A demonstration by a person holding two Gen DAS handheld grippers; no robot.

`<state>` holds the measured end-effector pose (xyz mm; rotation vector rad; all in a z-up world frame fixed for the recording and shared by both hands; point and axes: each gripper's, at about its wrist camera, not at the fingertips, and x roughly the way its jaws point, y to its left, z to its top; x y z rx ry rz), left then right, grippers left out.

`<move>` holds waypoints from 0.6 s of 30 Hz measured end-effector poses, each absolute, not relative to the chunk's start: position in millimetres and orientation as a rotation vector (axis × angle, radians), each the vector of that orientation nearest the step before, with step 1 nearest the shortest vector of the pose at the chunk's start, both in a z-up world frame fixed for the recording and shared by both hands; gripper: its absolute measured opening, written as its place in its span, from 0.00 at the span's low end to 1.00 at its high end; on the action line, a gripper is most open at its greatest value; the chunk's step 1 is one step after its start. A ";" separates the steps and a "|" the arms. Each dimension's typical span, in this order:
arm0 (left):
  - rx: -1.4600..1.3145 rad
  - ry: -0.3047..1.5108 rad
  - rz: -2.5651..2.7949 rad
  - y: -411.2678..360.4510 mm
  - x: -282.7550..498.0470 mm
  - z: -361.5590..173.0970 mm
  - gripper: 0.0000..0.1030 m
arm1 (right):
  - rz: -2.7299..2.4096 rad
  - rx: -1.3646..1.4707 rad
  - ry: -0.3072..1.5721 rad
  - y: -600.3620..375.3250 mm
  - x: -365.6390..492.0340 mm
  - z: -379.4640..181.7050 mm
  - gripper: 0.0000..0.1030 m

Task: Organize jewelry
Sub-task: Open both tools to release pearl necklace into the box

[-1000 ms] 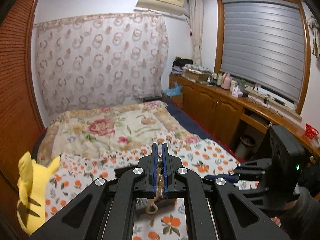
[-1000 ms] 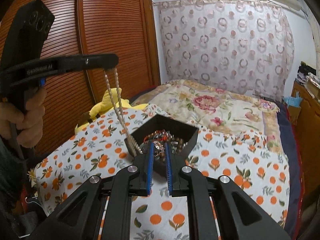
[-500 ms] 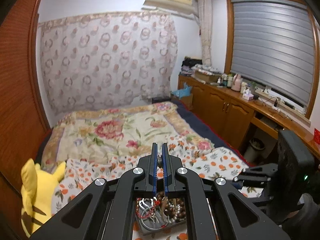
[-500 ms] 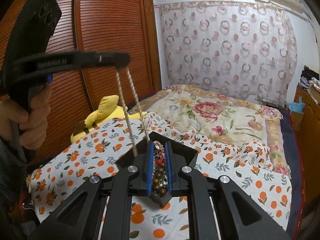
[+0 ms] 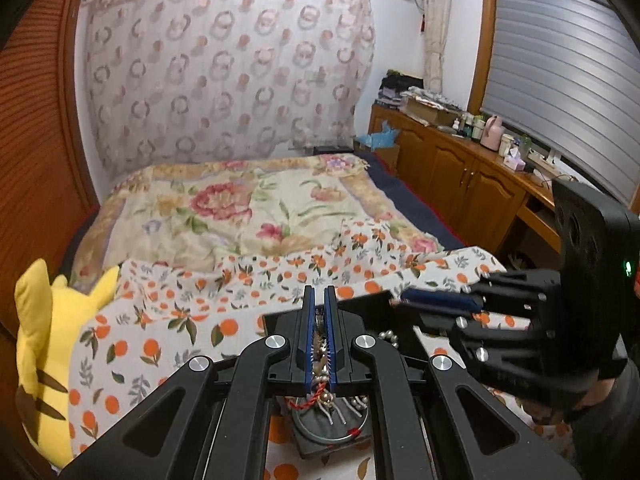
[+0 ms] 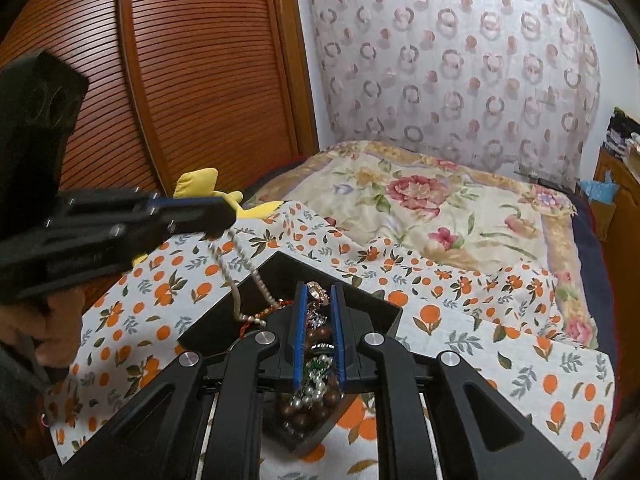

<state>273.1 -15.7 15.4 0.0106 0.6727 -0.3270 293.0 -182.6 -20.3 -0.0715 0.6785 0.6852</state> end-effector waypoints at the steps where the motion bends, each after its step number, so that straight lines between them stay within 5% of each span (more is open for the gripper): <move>1: 0.009 0.674 -0.326 -14.4 272.5 13.4 0.04 | 0.687 -0.065 0.681 -181.9 296.2 -21.4 0.14; 18: -0.004 0.683 -0.297 -4.1 251.3 -5.5 0.04 | 0.641 -0.063 0.701 -180.8 300.4 -28.9 0.24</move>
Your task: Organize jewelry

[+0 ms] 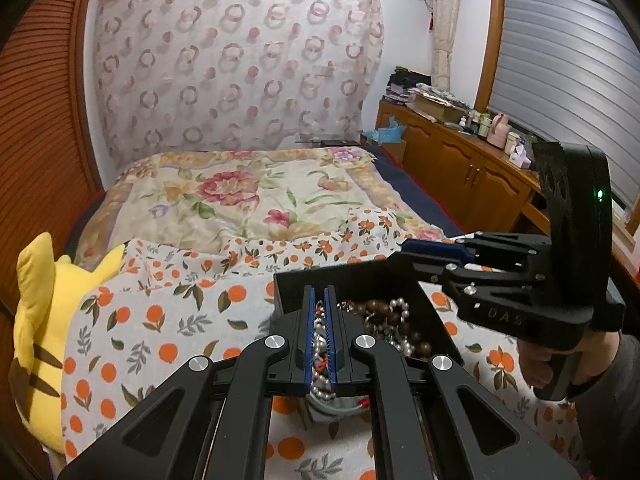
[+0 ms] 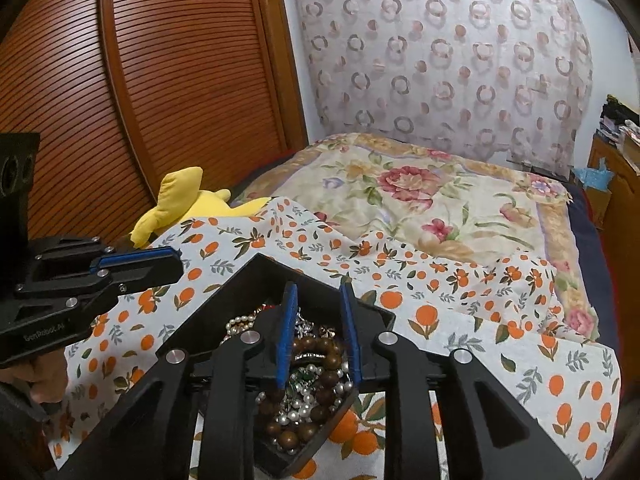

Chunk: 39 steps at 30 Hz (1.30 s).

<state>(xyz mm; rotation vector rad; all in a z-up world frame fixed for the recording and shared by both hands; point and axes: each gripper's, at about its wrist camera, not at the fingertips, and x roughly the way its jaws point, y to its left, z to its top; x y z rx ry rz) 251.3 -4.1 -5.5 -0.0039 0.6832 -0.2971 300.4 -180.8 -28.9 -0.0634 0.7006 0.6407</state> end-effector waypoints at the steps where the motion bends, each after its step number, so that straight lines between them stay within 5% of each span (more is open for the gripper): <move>1: -0.006 0.683 -0.294 -3.8 249.0 -5.9 0.04 | 0.635 -0.064 0.699 -182.5 297.3 -28.9 0.27; 3: -0.014 0.686 -0.289 -1.5 242.6 -8.3 0.04 | 0.622 -0.063 0.690 -186.0 288.6 -28.8 0.37; 8: -0.011 0.691 -0.270 2.1 221.9 -11.9 0.09 | 0.598 -0.053 0.674 -195.3 264.4 -25.6 0.38; 12: -0.002 0.680 -0.248 4.2 202.3 -8.9 0.39 | 0.568 -0.045 0.644 -203.5 237.3 -19.1 0.55; 15: 0.008 0.660 -0.213 5.0 185.2 -5.2 0.72 | 0.539 -0.048 0.622 -207.1 217.1 -14.9 0.67; 19: 0.027 0.628 -0.162 4.3 161.5 0.2 0.90 | 0.490 -0.040 0.593 -213.8 187.5 -11.4 0.84; 24: 0.048 0.608 -0.122 -0.4 130.3 1.8 0.93 | 0.438 -0.020 0.555 -223.8 150.6 -7.8 0.97; 39: 0.042 0.558 -0.021 -7.1 66.7 7.4 0.93 | 0.319 0.032 0.478 -250.5 71.9 8.5 0.98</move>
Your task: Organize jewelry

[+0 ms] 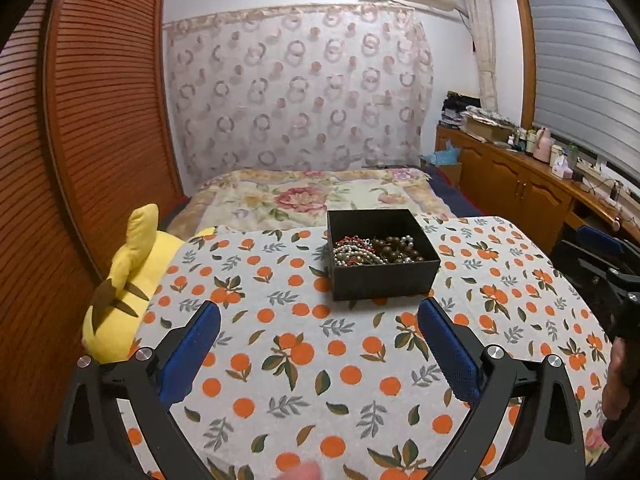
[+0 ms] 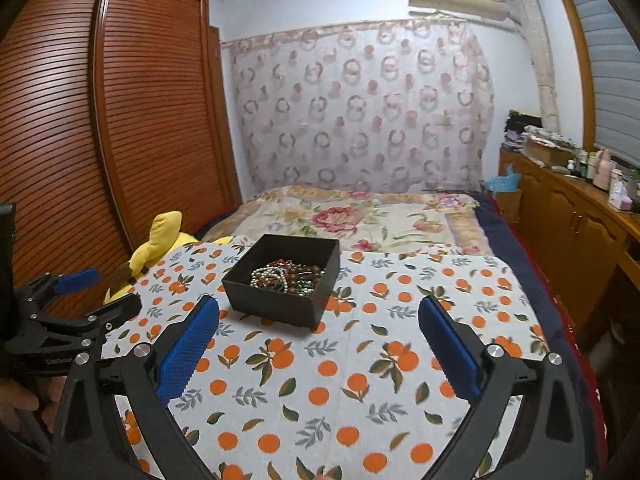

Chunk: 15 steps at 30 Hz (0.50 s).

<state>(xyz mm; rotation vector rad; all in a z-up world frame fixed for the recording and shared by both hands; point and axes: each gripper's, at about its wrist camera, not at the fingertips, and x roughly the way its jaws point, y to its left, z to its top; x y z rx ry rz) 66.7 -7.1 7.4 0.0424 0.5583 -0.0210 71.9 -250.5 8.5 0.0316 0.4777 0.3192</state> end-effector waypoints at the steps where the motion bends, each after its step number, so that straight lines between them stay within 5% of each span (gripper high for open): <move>1: 0.040 0.557 -0.019 -6.8 64.3 8.1 0.93 | 0.310 0.033 0.471 -252.2 68.7 8.8 0.98; 15: 0.033 0.518 -0.003 -7.4 46.8 14.9 0.93 | 0.261 0.040 0.435 -262.8 52.5 8.3 0.98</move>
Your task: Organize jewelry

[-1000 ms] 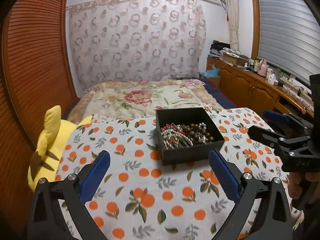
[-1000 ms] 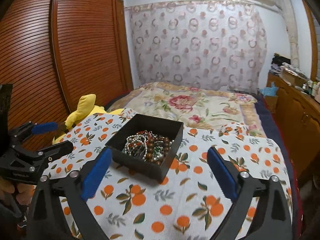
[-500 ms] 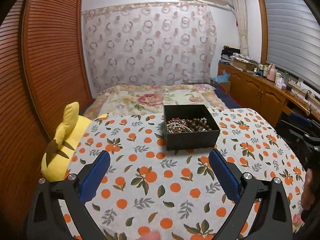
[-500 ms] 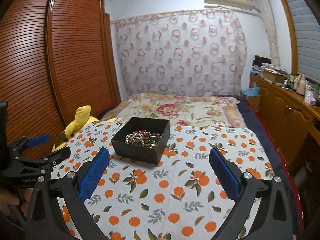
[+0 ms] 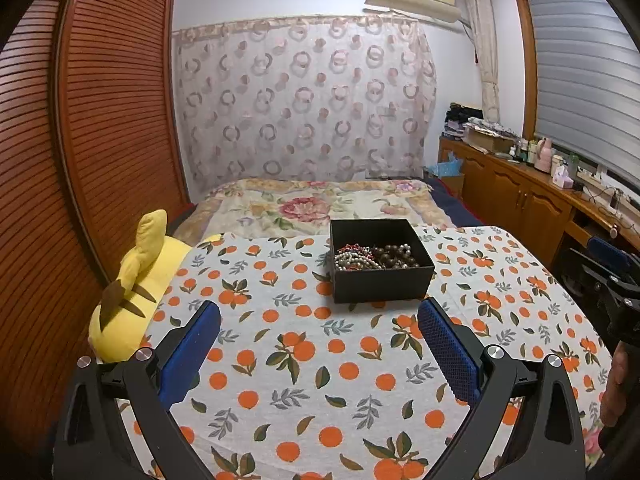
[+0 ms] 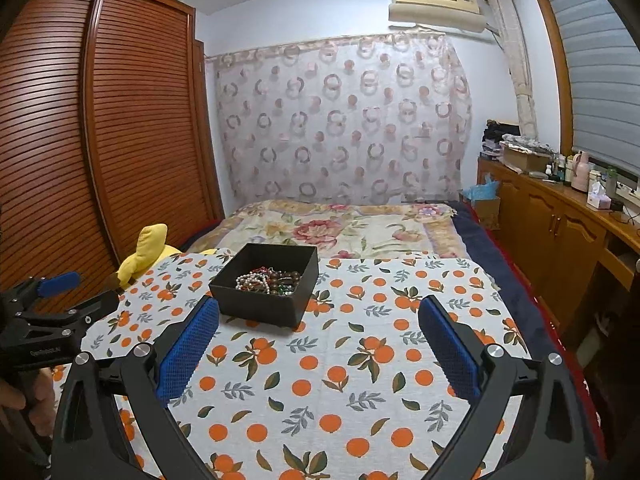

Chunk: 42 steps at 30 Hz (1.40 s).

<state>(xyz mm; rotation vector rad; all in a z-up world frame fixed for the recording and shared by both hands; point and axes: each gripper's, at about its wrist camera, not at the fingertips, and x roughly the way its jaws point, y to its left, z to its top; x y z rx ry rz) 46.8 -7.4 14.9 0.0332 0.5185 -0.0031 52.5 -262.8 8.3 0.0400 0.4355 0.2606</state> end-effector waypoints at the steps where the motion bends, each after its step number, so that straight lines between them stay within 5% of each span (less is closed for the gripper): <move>1: 0.034 0.518 -0.004 -7.8 46.0 15.3 0.93 | 0.261 0.039 0.435 -262.8 52.6 8.4 0.98; 42: 0.034 0.511 -0.008 -15.2 40.2 17.8 0.93 | 0.251 0.046 0.439 -263.6 53.6 -1.2 0.98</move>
